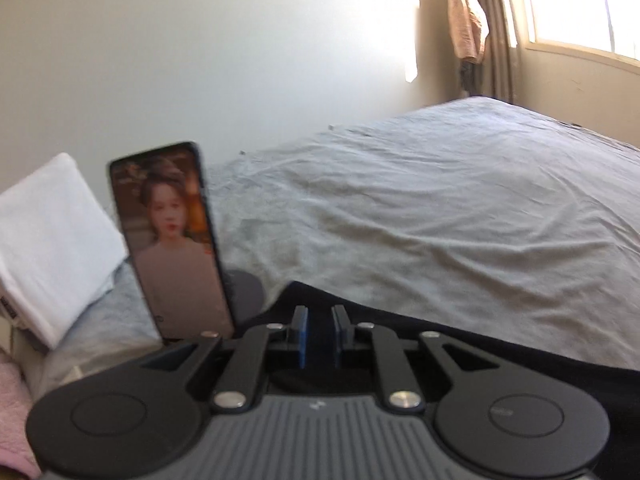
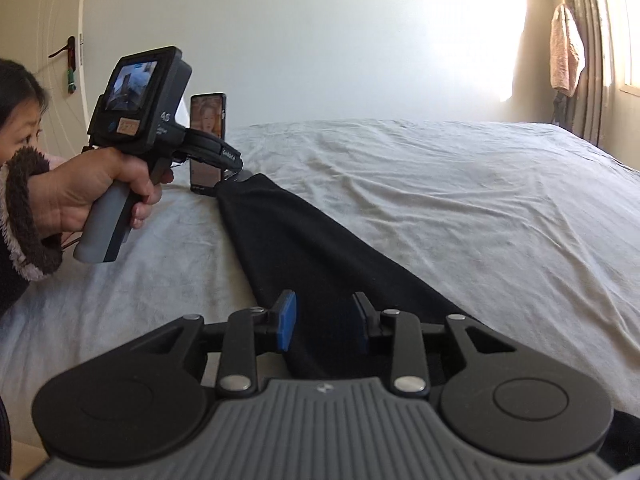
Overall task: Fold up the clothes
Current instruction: 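Lift the sleeve and pull the cuff outward with the left gripper while the right gripper holds, then lower the stretched sleeve flat and open both grippers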
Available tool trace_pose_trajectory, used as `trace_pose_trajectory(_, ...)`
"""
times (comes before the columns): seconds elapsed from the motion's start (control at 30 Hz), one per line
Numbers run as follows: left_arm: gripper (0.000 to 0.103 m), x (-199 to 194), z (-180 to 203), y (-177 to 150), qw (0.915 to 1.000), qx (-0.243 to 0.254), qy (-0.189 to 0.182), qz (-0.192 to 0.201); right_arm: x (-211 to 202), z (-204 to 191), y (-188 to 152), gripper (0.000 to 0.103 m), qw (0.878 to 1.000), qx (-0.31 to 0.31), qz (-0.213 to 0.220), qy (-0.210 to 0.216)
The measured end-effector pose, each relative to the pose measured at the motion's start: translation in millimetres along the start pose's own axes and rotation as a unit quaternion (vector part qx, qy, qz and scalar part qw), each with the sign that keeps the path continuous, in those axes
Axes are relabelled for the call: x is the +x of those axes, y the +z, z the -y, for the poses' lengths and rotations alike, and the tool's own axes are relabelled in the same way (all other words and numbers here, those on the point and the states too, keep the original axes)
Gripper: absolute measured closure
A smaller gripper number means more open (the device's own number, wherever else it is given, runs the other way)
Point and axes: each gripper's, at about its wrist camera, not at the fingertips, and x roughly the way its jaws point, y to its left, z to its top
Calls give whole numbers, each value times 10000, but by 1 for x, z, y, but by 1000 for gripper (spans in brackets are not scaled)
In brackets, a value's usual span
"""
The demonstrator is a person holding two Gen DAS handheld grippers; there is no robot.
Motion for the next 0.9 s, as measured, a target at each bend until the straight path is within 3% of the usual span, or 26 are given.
trace_pose_trajectory(0.03,89,7,4,-1,9999,45,-111,-75,2,2,-1,69,10000,29,-35,-76)
trace_pose_trajectory(0.27,89,56,13,2,9945,368,971,-141,6,16,-6,69,9984,243,-100,-500)
trace_pose_trajectory(0.4,87,38,13,15,9970,82,759,-95,6,21,-5,64,9959,382,-110,-810)
trace_pose_trajectory(0.57,75,-11,37,9,9991,184,-241,-287,-14,26,3,53,9886,304,-166,-1464)
trace_pose_trajectory(0.67,69,-48,63,-3,9926,486,-1059,-343,-47,30,10,52,9804,657,-201,-1848)
trace_pose_trajectory(0.8,66,-103,103,-30,9667,974,-2339,-352,-102,29,5,36,9626,1198,-92,-2427)
trace_pose_trajectory(0.9,64,-145,127,-59,9411,1441,-3051,-240,-137,25,-14,36,9456,1672,-250,-2780)
